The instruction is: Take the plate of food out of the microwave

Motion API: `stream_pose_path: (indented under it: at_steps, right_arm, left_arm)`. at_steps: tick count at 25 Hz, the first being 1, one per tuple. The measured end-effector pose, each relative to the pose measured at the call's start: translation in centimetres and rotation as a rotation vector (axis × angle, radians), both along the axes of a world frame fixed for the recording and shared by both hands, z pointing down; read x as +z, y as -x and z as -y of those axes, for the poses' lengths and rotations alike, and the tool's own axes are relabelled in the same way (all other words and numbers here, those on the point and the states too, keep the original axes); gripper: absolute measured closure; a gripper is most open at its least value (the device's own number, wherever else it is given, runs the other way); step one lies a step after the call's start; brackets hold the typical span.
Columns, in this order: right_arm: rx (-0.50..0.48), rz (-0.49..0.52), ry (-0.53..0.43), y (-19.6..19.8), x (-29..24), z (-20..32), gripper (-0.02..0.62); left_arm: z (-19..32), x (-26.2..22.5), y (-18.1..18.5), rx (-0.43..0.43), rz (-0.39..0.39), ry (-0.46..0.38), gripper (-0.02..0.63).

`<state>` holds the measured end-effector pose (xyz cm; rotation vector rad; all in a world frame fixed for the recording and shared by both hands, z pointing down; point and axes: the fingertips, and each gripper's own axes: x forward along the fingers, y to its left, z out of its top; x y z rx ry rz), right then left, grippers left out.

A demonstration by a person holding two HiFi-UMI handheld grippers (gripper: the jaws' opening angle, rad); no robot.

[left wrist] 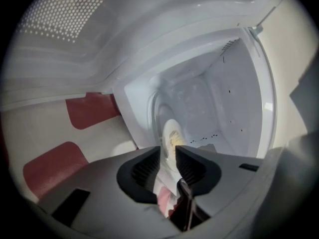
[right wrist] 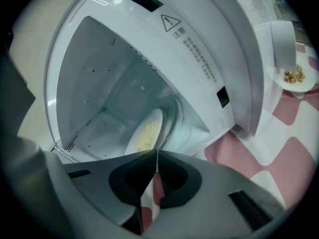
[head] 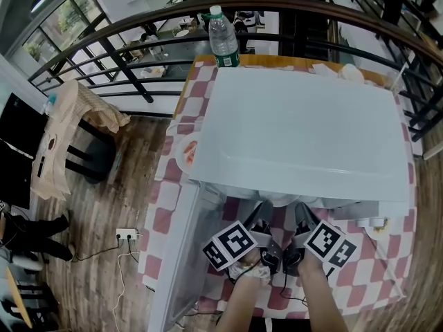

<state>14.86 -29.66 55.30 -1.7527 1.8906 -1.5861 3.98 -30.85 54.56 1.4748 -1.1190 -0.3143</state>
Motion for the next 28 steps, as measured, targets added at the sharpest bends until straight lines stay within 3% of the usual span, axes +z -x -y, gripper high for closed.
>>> stream_pose_path:
  at_steps: [2, 13, 17, 23, 28]
  right_arm:
    - [0.001, -0.001, 0.003, -0.1, 0.1, 0.0, 0.565]
    - [0.008, -0.002, 0.012, -0.4, 0.6, 0.0, 0.565]
    - [0.011, -0.001, 0.01, -0.2, 0.4, -0.1, 0.565]
    - [0.007, 0.005, 0.0, -0.1, -0.1, -0.2, 0.565]
    - [0.014, 0.015, -0.009, -0.3, -0.3, -0.3, 0.565]
  left_arm:
    - [0.5, 0.1, 0.1, -0.003, -0.002, 0.015, 0.413]
    - [1.0, 2.7, -0.5, 0.018, 0.032, 0.137, 0.403]
    - [1.0, 2.6, -0.3, 0.011, 0.028, 0.127, 0.39]
    - [0.3, 2.0, -0.8, 0.007, -0.056, 0.102, 0.417]
    - [-0.3, 0.9, -1.2, 0.015, -0.084, 0.063, 0.521]
